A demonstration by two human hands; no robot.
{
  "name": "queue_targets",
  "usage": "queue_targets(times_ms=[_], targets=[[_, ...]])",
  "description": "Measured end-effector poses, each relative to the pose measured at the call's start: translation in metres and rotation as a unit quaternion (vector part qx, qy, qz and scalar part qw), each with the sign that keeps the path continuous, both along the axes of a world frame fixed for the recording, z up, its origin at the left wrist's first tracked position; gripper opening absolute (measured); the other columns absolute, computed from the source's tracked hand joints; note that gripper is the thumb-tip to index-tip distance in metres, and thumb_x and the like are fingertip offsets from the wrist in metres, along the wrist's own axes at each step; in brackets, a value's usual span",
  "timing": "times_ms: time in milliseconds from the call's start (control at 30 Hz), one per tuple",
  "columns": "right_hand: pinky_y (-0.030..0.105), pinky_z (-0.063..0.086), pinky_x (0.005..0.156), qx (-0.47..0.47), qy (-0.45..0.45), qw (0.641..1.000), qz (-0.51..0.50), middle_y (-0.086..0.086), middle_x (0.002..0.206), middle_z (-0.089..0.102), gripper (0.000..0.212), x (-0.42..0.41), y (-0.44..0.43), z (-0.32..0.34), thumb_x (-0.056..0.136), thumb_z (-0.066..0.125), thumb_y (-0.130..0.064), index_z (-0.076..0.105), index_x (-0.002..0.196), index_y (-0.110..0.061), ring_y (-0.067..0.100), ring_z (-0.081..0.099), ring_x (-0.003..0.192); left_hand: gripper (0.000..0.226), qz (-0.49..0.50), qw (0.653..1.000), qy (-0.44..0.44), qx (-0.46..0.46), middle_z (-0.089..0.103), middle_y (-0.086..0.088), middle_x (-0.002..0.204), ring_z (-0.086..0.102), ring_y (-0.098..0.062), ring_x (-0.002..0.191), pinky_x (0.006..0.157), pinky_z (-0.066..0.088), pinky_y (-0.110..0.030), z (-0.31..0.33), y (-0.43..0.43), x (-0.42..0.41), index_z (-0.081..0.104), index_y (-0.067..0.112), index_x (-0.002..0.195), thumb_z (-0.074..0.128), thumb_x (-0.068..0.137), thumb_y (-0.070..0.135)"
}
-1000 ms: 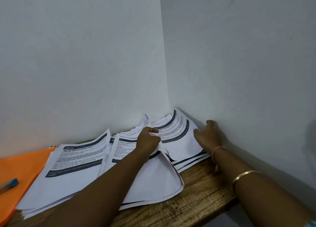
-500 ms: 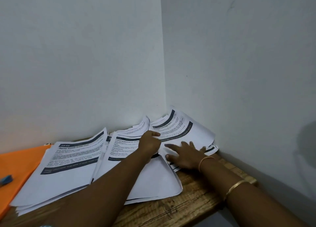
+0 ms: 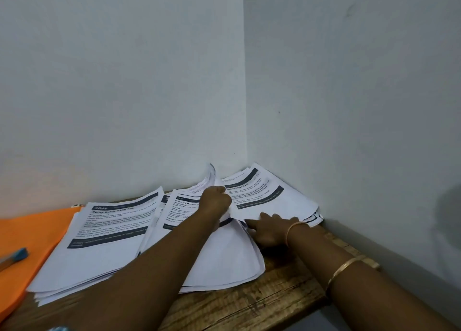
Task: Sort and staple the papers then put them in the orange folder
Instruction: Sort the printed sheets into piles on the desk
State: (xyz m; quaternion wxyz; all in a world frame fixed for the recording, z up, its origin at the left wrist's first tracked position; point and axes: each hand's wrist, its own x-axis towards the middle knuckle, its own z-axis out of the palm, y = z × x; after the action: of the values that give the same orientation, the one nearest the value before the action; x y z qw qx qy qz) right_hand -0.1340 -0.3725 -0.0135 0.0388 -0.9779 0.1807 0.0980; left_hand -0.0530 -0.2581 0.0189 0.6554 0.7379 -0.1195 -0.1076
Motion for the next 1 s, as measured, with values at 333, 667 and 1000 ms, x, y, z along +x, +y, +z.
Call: queue_targets(times_ms=[333,667,1000], targets=[[0.040,0.052,0.087,0.337,-0.428,0.814,-0.200,0.012,0.111,0.062,0.020,-0.008,-0.017,0.023,0.095,0.038,-0.020,0.054,0.103,-0.011,0.032,0.065,0.093,0.048,-0.142,0.982,-0.084,0.093,0.053,-0.004,0.131,0.055,-0.017,0.110,0.090,0.051,-0.030,-0.003,0.030,-0.006,0.048,0.014,0.131,0.060,0.090,0.035],[0.040,0.043,0.095,0.106,-0.431,0.893,-0.075,0.016,0.124,0.052,0.028,0.019,0.047,0.034,0.092,0.045,-0.018,0.053,0.117,-0.009,0.034,0.052,0.113,0.029,0.101,0.906,-0.233,0.339,0.058,-0.007,0.126,0.052,-0.026,0.117,0.094,0.040,-0.030,-0.002,0.136,0.030,0.058,0.014,0.118,0.050,0.090,0.014],[0.047,0.026,0.107,0.036,-0.175,0.971,-0.161,0.013,0.149,0.020,0.067,0.032,0.085,0.007,0.088,0.051,-0.042,0.022,0.143,-0.018,0.036,0.027,0.135,0.030,0.006,0.939,-0.127,0.321,0.052,0.001,0.066,0.050,-0.014,0.062,0.048,0.028,-0.022,-0.025,0.166,0.016,0.059,0.009,0.066,0.062,0.088,0.030]])
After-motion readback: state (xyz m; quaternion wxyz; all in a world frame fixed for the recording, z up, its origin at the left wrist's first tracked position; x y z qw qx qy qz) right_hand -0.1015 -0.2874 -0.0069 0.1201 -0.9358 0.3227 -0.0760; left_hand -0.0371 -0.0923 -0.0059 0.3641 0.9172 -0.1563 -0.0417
